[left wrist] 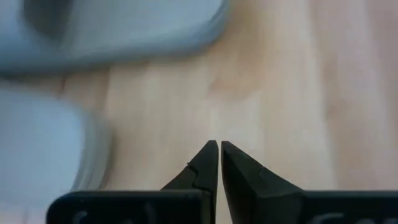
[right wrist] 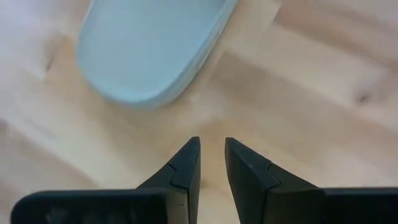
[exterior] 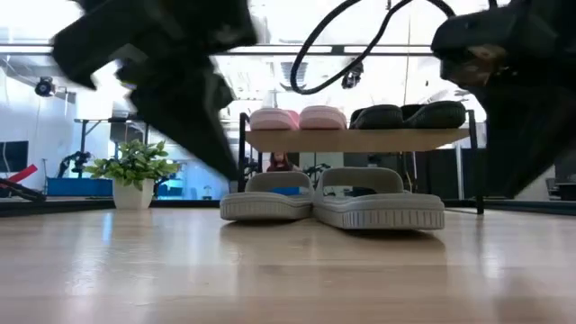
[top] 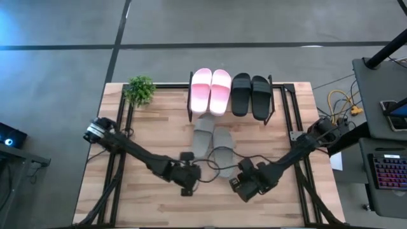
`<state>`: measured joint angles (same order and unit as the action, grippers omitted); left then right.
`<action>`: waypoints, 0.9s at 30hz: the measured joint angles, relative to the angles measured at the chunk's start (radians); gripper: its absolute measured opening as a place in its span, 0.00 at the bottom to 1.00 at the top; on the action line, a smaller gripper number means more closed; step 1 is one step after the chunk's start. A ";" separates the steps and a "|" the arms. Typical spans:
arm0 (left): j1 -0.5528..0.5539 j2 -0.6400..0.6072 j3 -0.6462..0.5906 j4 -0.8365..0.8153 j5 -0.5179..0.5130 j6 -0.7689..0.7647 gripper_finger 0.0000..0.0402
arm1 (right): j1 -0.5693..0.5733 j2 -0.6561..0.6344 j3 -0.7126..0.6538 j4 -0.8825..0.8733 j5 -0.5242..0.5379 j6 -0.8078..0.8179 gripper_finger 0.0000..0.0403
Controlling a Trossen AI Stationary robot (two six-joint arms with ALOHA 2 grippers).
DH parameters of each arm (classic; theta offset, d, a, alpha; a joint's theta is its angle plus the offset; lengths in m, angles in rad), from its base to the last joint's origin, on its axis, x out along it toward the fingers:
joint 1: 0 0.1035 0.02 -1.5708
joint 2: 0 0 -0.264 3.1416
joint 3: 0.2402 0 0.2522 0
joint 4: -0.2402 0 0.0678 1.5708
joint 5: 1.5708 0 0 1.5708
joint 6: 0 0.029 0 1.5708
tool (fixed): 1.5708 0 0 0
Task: Pick and place slides into the shelf
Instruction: Move the bottom gray slide toward the shelf
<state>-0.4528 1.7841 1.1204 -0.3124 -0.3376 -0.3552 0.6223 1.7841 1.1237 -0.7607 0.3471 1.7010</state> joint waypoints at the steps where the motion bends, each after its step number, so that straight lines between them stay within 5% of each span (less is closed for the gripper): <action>1: 0.001 -0.015 -0.023 -0.008 -0.007 -0.005 0.01 | 0.007 0.001 -0.001 0.018 -0.007 0.010 0.17; 7: 0.056 -0.107 -0.174 0.023 0.034 -0.067 0.01 | 0.019 0.003 -0.020 0.217 -0.013 -0.011 0.17; 16: 0.179 -0.227 -0.359 0.077 -0.056 -0.070 0.01 | -0.019 0.003 -0.027 0.280 -0.006 -0.051 0.17; 27: 0.366 -0.191 -0.402 0.278 -0.052 0.082 0.01 | -0.083 0.014 -0.048 0.399 -0.040 -0.182 0.16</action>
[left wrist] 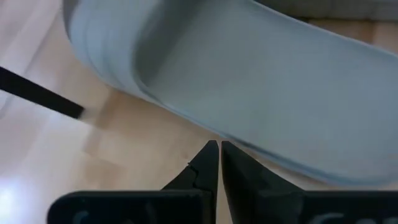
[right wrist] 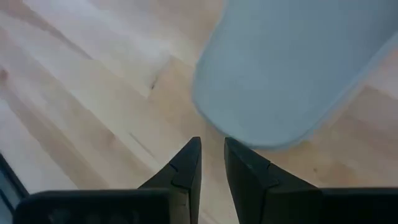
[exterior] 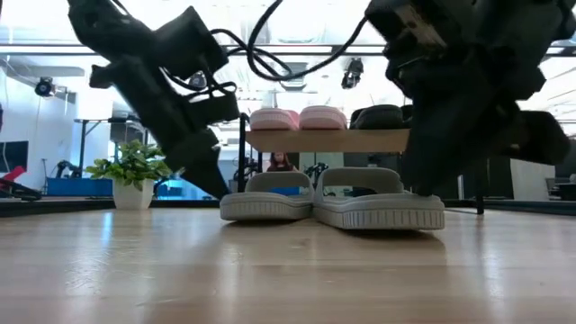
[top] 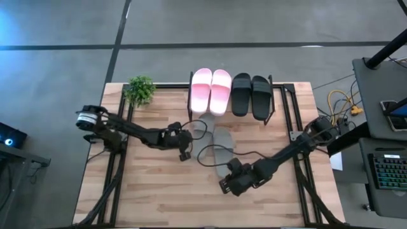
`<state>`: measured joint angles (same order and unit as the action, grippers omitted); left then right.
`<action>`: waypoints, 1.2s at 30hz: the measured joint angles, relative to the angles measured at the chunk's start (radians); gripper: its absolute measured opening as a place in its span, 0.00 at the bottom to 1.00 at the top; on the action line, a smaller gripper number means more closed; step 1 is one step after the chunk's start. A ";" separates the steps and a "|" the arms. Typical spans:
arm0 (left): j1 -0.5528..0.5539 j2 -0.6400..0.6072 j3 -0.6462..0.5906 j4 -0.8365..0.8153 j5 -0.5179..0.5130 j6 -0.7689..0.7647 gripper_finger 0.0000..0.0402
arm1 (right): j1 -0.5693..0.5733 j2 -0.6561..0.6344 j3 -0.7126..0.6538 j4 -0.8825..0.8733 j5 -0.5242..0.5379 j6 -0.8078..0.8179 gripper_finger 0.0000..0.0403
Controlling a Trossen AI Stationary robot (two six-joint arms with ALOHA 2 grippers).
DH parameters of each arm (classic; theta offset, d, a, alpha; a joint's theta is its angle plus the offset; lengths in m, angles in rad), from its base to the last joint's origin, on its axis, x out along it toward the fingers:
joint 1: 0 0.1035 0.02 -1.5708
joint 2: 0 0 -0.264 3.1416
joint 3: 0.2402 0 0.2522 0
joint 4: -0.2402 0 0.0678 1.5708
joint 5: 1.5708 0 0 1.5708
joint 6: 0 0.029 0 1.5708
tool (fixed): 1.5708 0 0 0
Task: Pick and place slides into the shelf
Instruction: Move the bottom gray slide toward the shelf
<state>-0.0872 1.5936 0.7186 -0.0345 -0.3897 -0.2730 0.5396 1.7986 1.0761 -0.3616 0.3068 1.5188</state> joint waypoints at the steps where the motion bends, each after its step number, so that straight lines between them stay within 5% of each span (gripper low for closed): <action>1: 0.011 0.002 0.001 0.007 0.002 0.011 0.01 | -0.002 0.000 -0.001 -0.002 -0.001 -0.003 0.16; 9: 0.020 -0.023 0.001 0.008 0.055 -0.020 0.01 | 0.025 0.003 -0.001 -0.006 -0.123 -0.020 0.16; 36: 0.007 -0.026 0.012 -0.001 0.071 -0.101 0.01 | -0.198 0.085 -0.005 -0.024 -0.035 -0.317 0.16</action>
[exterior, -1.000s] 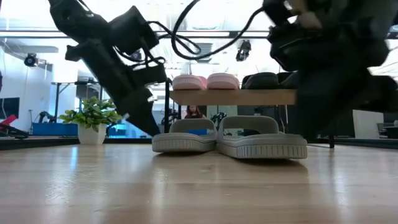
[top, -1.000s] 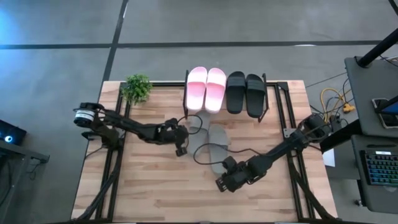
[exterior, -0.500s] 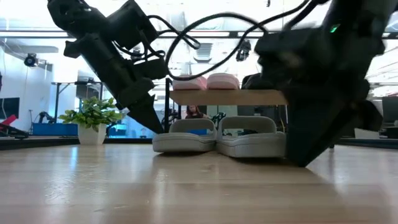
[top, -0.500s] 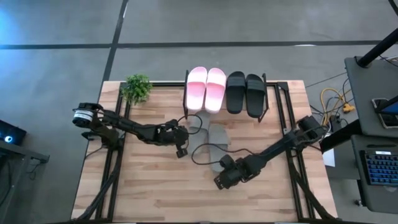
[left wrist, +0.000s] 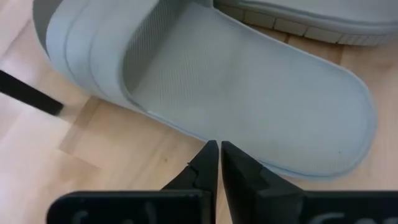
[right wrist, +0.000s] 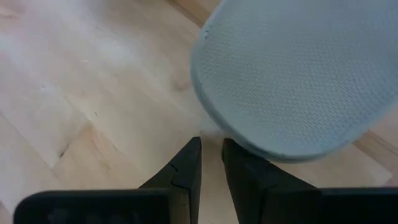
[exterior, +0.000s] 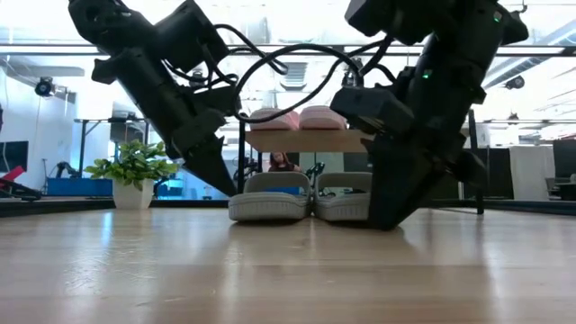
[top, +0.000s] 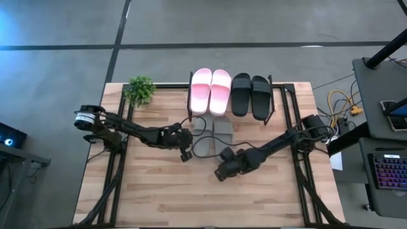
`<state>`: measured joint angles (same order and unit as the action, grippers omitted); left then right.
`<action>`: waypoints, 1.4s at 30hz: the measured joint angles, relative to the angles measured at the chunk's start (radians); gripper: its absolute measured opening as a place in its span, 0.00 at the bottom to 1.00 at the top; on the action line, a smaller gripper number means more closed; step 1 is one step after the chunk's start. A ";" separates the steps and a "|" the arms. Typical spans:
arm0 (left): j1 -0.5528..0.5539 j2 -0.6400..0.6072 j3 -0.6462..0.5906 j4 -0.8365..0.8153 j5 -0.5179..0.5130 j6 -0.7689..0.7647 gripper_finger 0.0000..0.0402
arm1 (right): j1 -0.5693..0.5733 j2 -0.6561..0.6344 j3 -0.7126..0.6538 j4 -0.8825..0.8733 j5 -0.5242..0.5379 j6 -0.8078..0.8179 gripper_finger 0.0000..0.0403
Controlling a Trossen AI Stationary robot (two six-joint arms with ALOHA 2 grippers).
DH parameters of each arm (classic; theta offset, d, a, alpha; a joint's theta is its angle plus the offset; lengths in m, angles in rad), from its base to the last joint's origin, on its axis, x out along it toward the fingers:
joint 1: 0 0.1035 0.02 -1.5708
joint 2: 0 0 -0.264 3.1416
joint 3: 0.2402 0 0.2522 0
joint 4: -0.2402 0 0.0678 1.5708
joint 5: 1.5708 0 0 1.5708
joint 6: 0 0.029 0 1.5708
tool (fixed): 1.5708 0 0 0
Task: Pick and place slides into the shelf
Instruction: Move the bottom gray slide toward the shelf, then move the left gray slide under the shelf
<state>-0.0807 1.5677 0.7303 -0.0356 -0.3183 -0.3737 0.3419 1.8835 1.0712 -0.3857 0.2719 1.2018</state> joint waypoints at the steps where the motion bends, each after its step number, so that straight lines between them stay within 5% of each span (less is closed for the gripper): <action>1: 0.000 0.000 0.000 -0.002 0.011 -0.012 0.01 | 0.000 0.000 0.002 -0.001 -0.007 -0.005 0.16; 5: -0.009 0.000 -0.001 -0.007 0.078 -0.015 0.01 | 0.013 -0.004 0.002 0.001 -0.004 -0.009 0.16; 25: -0.004 0.018 -0.024 0.001 0.048 -0.014 0.01 | -0.113 -0.003 0.015 0.092 -0.034 -0.143 0.16; 29: -0.007 0.011 -0.047 -0.016 0.071 -0.046 0.01 | -0.082 -0.018 0.018 0.088 -0.044 -0.116 0.16; 35: -0.063 0.006 -0.066 0.051 0.244 -0.086 0.01 | -0.018 -0.045 0.019 0.076 -0.043 -0.051 0.16; 42: -0.147 0.024 -0.057 0.221 0.221 -0.090 0.01 | 0.014 -0.051 0.019 0.073 -0.019 0.003 0.16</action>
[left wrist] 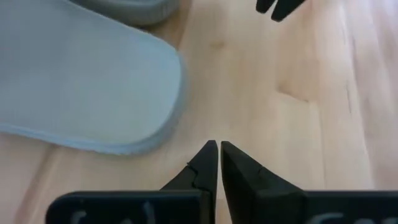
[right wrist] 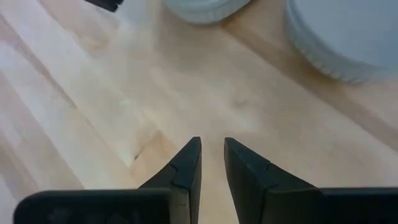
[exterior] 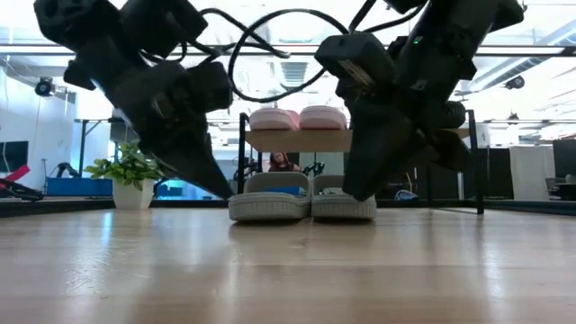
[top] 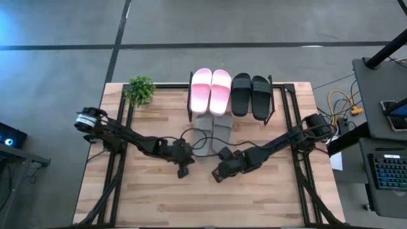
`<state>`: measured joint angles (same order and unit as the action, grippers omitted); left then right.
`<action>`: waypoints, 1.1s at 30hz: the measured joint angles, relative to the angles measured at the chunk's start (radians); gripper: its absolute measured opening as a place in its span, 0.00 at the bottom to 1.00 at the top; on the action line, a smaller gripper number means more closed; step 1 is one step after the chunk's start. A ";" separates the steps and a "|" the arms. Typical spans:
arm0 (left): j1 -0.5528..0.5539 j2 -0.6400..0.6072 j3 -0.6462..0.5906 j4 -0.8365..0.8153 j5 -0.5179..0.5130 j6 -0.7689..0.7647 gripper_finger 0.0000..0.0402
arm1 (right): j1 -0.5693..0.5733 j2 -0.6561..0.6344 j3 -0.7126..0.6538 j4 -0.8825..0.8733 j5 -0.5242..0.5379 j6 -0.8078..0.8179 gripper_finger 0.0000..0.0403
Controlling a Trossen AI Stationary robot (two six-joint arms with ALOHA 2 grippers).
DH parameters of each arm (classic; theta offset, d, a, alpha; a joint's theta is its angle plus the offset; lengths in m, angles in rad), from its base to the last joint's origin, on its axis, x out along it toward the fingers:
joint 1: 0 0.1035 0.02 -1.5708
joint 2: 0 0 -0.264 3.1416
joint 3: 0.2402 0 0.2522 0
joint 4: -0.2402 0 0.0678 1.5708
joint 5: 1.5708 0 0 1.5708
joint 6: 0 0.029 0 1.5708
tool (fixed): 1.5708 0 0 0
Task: Pick and place slides into the shelf
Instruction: Move the left gray slide under the shelf
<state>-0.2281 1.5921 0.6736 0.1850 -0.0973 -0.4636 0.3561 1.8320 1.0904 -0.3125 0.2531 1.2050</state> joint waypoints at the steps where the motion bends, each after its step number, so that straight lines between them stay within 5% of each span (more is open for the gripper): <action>1: -0.001 0.007 0.001 0.005 -0.014 0.000 0.01 | 0.000 0.000 0.000 -0.001 0.010 0.004 0.16; 15: 0.079 0.176 0.077 0.074 -0.071 0.064 0.01 | -0.005 -0.005 0.000 -0.038 0.090 0.034 0.16; 21: 0.121 0.171 0.089 0.044 -0.225 0.112 0.01 | 0.004 -0.006 0.000 -0.074 0.089 0.055 0.16; 33: 0.210 0.168 0.085 0.021 -0.306 0.113 0.01 | 0.037 -0.012 0.000 -0.144 0.099 0.134 0.16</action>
<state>-0.0180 1.7603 0.7589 0.2060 -0.4033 -0.3502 0.3935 1.8202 1.0901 -0.4564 0.3523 1.3389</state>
